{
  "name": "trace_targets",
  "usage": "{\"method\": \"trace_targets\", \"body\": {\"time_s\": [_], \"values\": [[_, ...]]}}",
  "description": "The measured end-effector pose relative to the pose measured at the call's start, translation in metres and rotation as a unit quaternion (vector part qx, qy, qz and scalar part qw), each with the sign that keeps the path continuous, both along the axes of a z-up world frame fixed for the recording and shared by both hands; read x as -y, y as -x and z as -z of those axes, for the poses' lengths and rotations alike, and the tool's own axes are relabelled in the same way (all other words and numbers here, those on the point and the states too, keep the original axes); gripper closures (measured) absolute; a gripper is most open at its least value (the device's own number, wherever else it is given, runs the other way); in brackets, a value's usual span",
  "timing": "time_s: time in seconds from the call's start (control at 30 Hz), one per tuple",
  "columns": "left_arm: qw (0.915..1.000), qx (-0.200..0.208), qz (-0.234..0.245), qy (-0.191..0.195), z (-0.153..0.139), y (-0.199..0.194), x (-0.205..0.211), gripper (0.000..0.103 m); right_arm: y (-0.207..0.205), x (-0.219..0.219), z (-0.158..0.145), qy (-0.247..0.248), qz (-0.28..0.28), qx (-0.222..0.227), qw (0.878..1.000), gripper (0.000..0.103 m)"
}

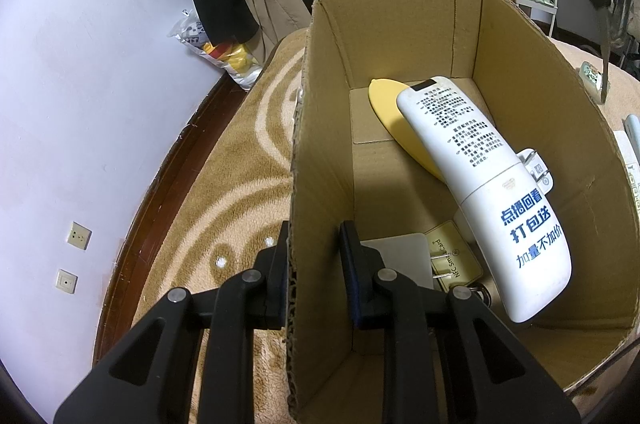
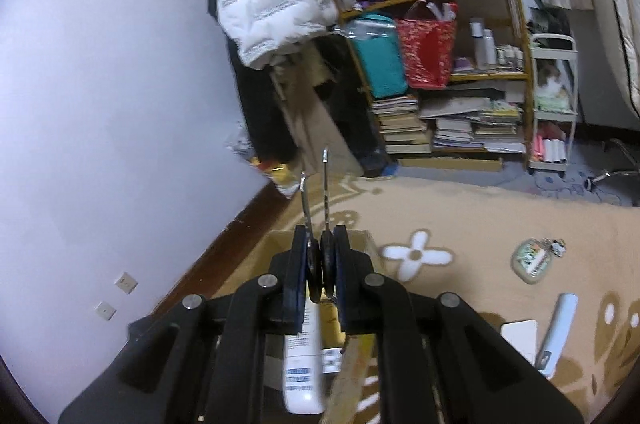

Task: Organize rigid objects
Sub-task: 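Grasp the keys with the right tool and lift them toward the box, then lower the keys into the box and open the right tool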

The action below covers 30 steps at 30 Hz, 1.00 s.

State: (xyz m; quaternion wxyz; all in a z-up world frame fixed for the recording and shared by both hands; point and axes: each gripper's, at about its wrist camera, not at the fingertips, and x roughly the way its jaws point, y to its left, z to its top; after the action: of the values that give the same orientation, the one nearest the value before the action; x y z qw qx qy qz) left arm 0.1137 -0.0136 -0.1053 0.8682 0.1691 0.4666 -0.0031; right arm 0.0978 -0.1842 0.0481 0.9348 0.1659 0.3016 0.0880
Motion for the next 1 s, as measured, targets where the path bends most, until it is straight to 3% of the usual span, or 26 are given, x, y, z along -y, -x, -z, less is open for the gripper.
{"method": "trace_targets", "body": {"time_s": [0.37, 0.83, 1.0], "values": [[1.0, -0.002, -0.001, 0.006, 0.0, 0.0, -0.002, 0.081, 0.009, -0.044, -0.012, 0.01, -0.058, 0.009, 0.998, 0.09], [1.0, -0.003, 0.0, 0.009, -0.001, 0.001, -0.004, 0.081, -0.019, -0.05, 0.053, 0.028, -0.055, -0.073, 0.995, 0.09], [0.9999, -0.004, 0.0, 0.009, -0.001, 0.001, -0.004, 0.081, -0.024, -0.056, 0.069, 0.074, -0.049, -0.092, 0.992, 0.089]]}}
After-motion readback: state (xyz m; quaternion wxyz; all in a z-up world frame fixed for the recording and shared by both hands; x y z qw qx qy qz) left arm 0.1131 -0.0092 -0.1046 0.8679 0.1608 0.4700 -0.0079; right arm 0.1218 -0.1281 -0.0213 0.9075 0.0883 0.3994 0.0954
